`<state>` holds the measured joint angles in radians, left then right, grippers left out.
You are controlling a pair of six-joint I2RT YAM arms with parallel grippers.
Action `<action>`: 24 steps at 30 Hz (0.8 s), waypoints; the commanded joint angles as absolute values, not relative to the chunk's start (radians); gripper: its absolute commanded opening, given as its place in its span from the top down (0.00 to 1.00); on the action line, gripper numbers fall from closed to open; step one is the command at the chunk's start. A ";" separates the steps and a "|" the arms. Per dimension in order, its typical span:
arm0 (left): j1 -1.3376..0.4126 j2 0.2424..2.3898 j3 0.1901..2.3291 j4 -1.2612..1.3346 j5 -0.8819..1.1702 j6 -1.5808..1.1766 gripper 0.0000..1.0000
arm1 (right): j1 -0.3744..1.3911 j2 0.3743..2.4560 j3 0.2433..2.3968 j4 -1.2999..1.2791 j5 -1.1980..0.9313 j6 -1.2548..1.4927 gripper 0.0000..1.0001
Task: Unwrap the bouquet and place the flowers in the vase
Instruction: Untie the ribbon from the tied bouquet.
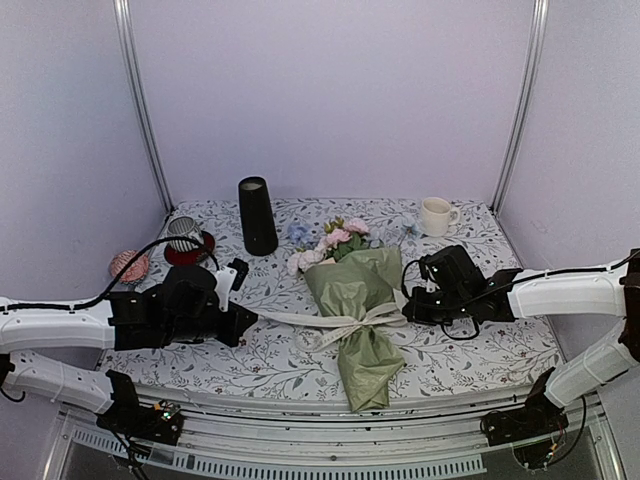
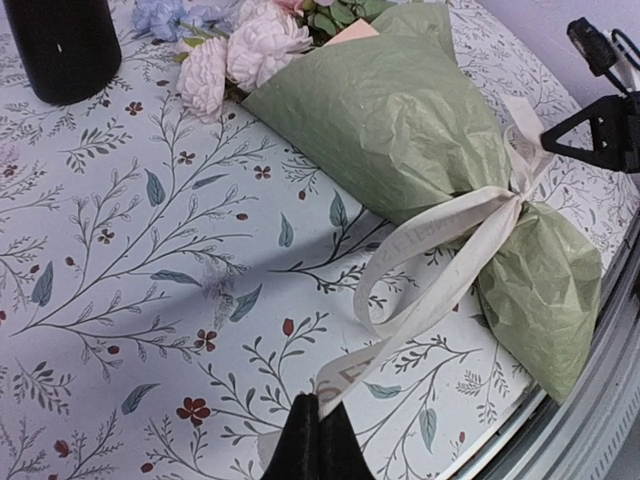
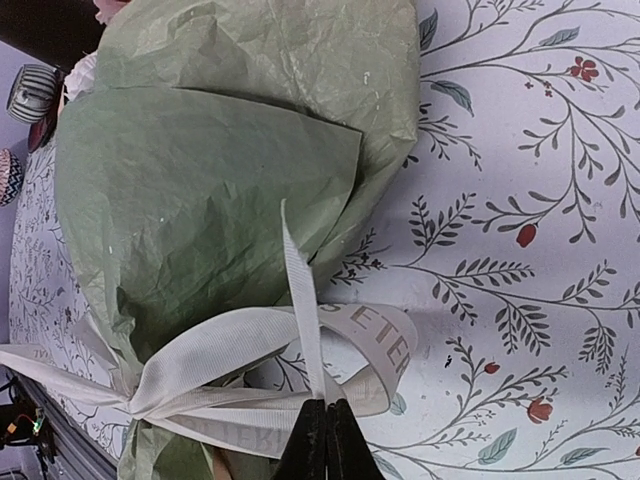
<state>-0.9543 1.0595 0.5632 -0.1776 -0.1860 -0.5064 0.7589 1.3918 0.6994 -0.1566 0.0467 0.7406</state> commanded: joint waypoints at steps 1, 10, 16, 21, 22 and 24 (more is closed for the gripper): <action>-0.933 1.044 0.545 -0.181 -0.194 -0.514 1.00 | 0.758 1.386 0.687 -0.180 0.098 0.751 0.97; -0.930 1.037 0.542 -0.183 -0.195 -0.517 1.00 | 0.758 1.365 0.701 -0.254 0.169 0.749 0.98; -0.927 1.031 0.541 -0.185 -0.197 -0.517 1.00 | 0.758 1.362 0.682 -0.246 0.167 0.755 0.98; -0.925 1.030 0.537 -0.184 -0.193 -0.519 1.00 | 0.759 1.394 0.659 -0.233 0.147 0.770 0.98; -0.926 1.029 0.536 -0.185 -0.192 -0.519 1.00 | 0.759 1.398 0.654 -0.230 0.145 0.772 0.98; -0.924 1.028 0.534 -0.186 -0.193 -0.520 1.00 | 0.758 1.406 0.642 -0.225 0.143 0.777 0.98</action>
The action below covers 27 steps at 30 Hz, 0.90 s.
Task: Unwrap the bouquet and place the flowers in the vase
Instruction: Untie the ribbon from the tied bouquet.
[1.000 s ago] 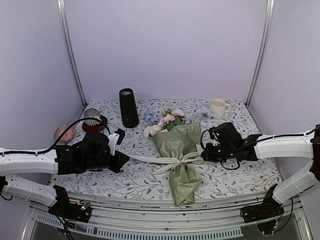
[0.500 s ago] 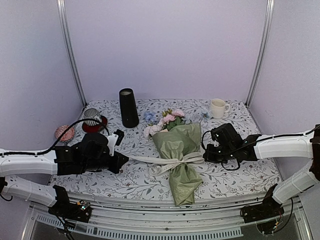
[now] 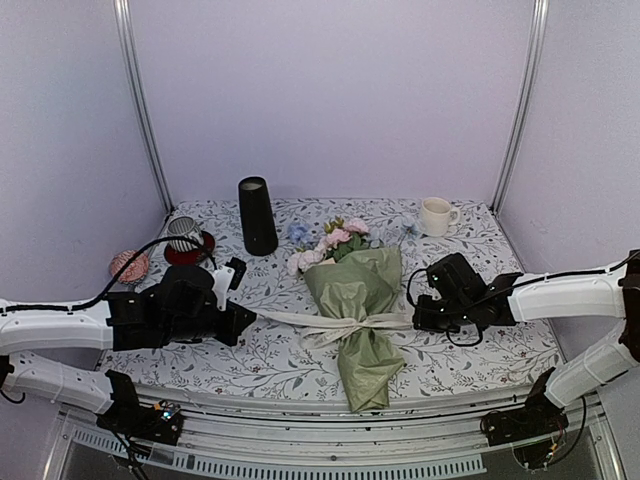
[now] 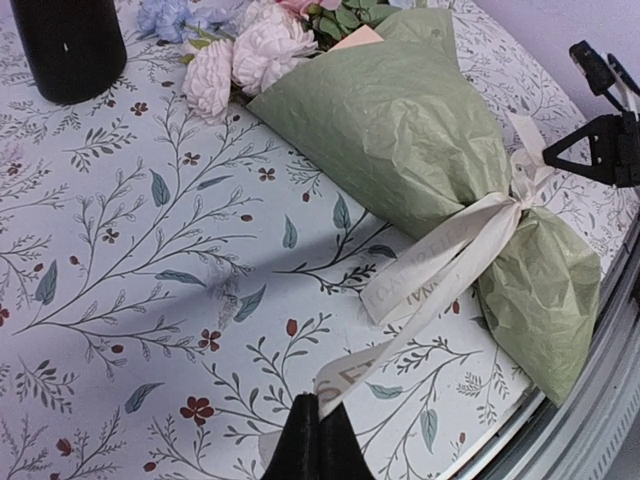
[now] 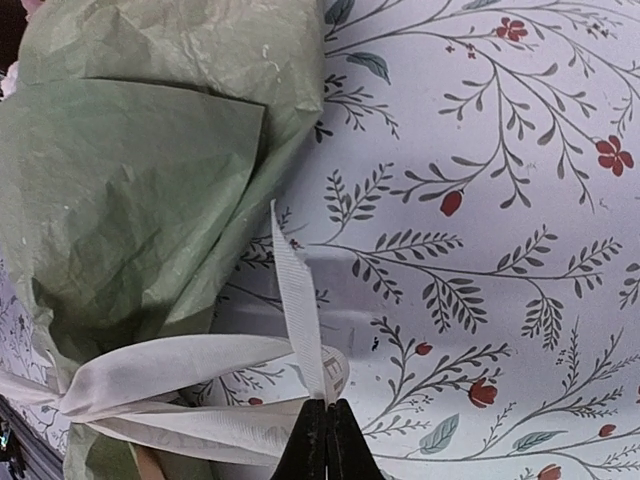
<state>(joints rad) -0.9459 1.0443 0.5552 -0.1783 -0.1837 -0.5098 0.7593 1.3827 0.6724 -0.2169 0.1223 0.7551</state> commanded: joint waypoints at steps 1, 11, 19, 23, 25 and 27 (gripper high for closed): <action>-0.923 1.027 0.534 -0.186 -0.194 -0.520 1.00 | 0.758 1.411 0.636 -0.221 0.143 0.781 0.98; -0.923 1.025 0.532 -0.186 -0.191 -0.521 1.00 | 0.759 1.486 0.606 -0.199 0.140 0.807 0.98; -0.918 1.020 0.535 -0.192 -0.195 -0.520 1.00 | 0.758 1.489 0.621 -0.244 0.195 0.820 0.98; -0.916 1.020 0.535 -0.192 -0.195 -0.520 1.00 | 0.758 1.477 0.630 -0.271 0.222 0.825 0.98; -0.916 1.021 0.535 -0.193 -0.195 -0.520 1.00 | 0.758 1.468 0.634 -0.286 0.235 0.827 0.98; -0.916 1.019 0.537 -0.193 -0.195 -0.520 1.00 | 0.758 1.458 0.638 -0.299 0.247 0.827 0.98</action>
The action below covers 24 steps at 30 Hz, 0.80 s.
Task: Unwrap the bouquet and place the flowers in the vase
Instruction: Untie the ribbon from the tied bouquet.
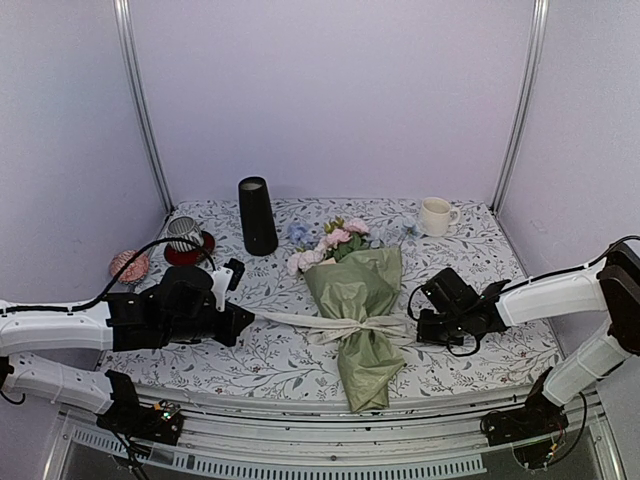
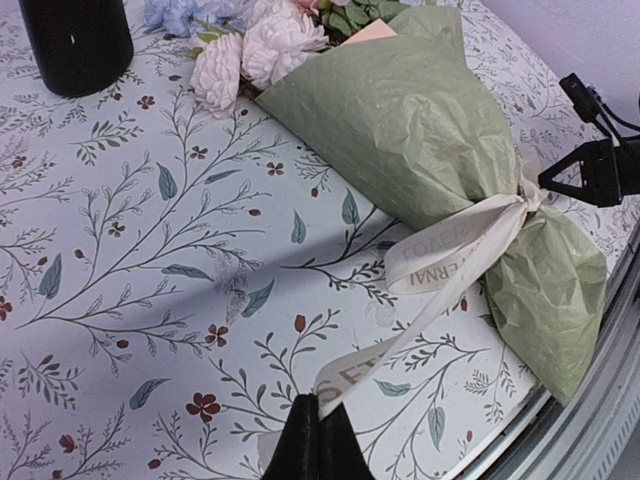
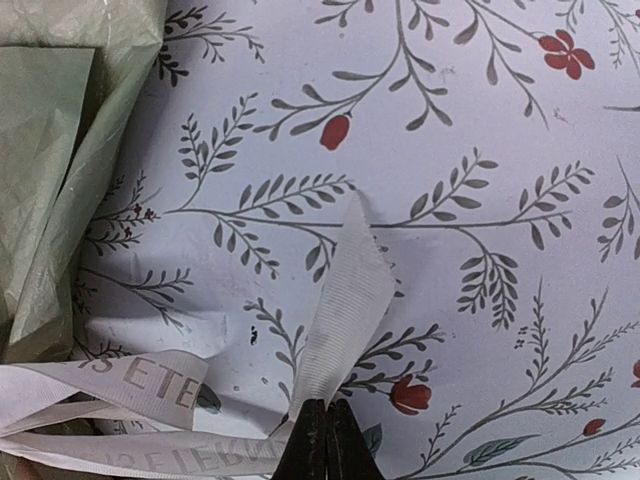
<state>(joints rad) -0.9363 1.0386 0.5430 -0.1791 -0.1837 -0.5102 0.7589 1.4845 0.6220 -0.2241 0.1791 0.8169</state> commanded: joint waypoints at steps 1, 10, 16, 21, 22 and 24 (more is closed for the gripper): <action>-0.914 1.019 0.537 -0.194 -0.195 -0.520 1.00 | 0.758 1.453 0.641 -0.305 0.254 0.828 0.98; -0.913 1.009 0.535 -0.202 -0.196 -0.521 1.00 | 0.758 1.408 0.645 -0.357 0.317 0.847 0.98; -0.911 1.005 0.534 -0.201 -0.197 -0.521 1.00 | 0.759 1.395 0.646 -0.394 0.356 0.881 0.98; -0.910 1.003 0.535 -0.204 -0.198 -0.520 1.00 | 0.759 1.392 0.656 -0.434 0.397 0.925 0.98; -0.910 1.003 0.535 -0.206 -0.198 -0.519 1.00 | 0.758 1.389 0.658 -0.441 0.404 0.930 0.98; -0.909 1.002 0.534 -0.207 -0.200 -0.520 1.00 | 0.759 1.385 0.658 -0.457 0.419 0.944 0.98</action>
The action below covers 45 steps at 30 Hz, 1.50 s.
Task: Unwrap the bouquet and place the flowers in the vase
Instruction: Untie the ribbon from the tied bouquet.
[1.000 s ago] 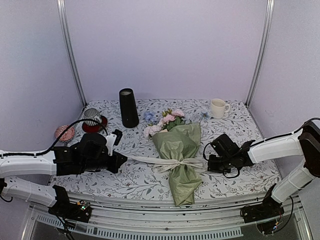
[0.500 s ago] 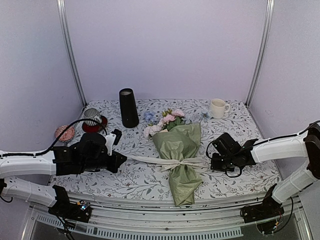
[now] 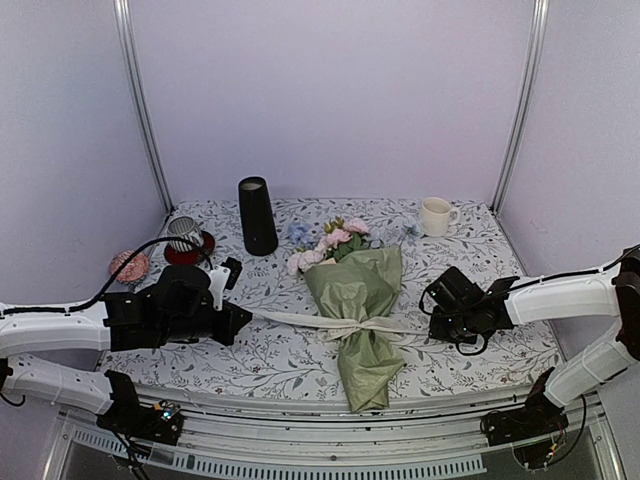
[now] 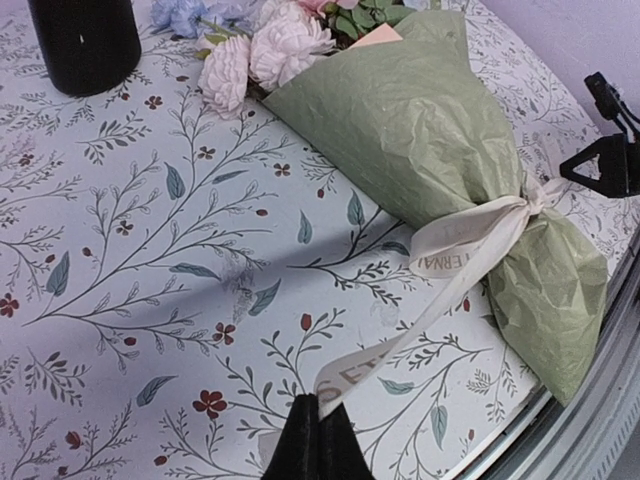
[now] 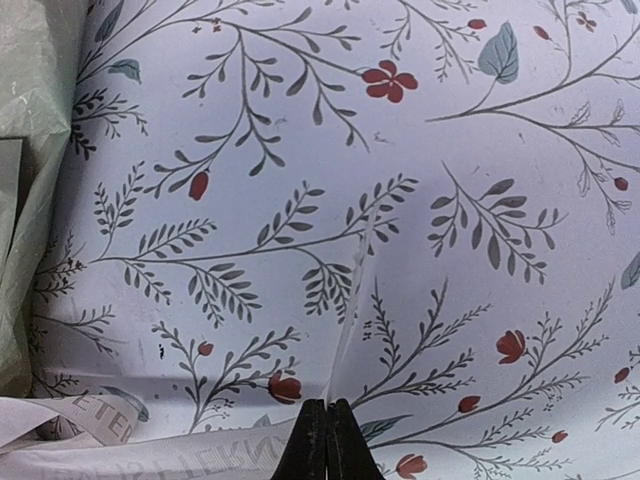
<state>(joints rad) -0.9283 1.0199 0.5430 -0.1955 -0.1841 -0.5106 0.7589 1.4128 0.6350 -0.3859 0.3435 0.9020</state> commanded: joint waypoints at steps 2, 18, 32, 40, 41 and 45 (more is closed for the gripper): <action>-0.909 0.999 0.534 -0.208 -0.202 -0.520 1.00 | 0.758 1.375 0.658 -0.478 0.441 0.970 0.98; -0.904 0.987 0.538 -0.222 -0.205 -0.520 1.00 | 0.758 1.276 0.658 -0.659 0.606 1.171 0.98; -0.902 0.928 0.558 -0.195 -0.170 -0.497 1.00 | 0.745 1.208 0.627 -0.657 0.643 1.203 0.98; -0.902 0.948 0.661 -0.208 -0.141 -0.434 1.00 | 0.733 1.240 0.606 -0.571 0.598 1.153 0.98; -0.904 0.950 0.674 -0.212 -0.142 -0.428 1.00 | 0.733 1.247 0.609 -0.568 0.594 1.150 0.98; -0.903 0.955 0.722 -0.205 -0.133 -0.408 1.00 | 0.732 1.283 0.624 -0.574 0.590 1.137 0.98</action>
<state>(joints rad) -0.9176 0.9493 0.6655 -0.2058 -0.1406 -0.4484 0.7391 1.2533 0.6193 -0.5781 0.5884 1.1576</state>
